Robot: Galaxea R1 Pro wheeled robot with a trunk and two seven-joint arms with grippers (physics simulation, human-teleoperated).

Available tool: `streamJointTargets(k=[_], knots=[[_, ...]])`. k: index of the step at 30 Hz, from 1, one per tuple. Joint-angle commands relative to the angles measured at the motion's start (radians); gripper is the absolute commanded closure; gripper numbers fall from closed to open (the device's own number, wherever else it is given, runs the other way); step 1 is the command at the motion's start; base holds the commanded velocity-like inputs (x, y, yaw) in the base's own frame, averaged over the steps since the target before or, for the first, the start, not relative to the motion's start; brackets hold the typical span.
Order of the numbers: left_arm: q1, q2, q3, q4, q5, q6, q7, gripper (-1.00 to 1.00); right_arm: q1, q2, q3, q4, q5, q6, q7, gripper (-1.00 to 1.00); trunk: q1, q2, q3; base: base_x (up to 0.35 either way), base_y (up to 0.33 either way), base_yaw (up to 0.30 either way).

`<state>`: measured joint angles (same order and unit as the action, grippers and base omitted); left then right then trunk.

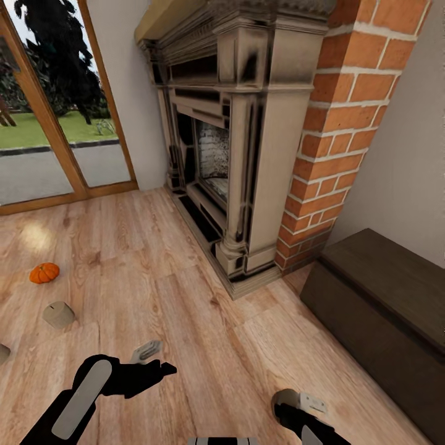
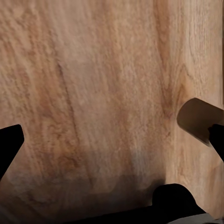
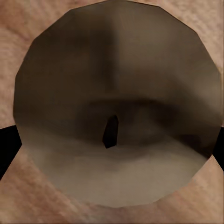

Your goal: Place each of the two pumpkins and all three candles from the living room inside a cabinet in the living room (use any cabinet), then make sure every cabinet is closed, and position the cauldron so it is next to a table in the living room.

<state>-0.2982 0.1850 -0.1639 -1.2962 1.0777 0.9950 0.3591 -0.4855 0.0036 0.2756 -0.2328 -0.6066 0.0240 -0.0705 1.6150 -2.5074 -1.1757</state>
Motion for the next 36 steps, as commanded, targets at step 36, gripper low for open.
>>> streamJointTargets(k=[36], knots=[[-0.009,0.039,0.004,0.007,-0.081,-0.003,0.025,-1.0,0.0,-0.001,0.01,-0.013,-0.009,0.099,-0.023,1.0,-0.027,0.029,0.136,0.0,0.0,0.0]])
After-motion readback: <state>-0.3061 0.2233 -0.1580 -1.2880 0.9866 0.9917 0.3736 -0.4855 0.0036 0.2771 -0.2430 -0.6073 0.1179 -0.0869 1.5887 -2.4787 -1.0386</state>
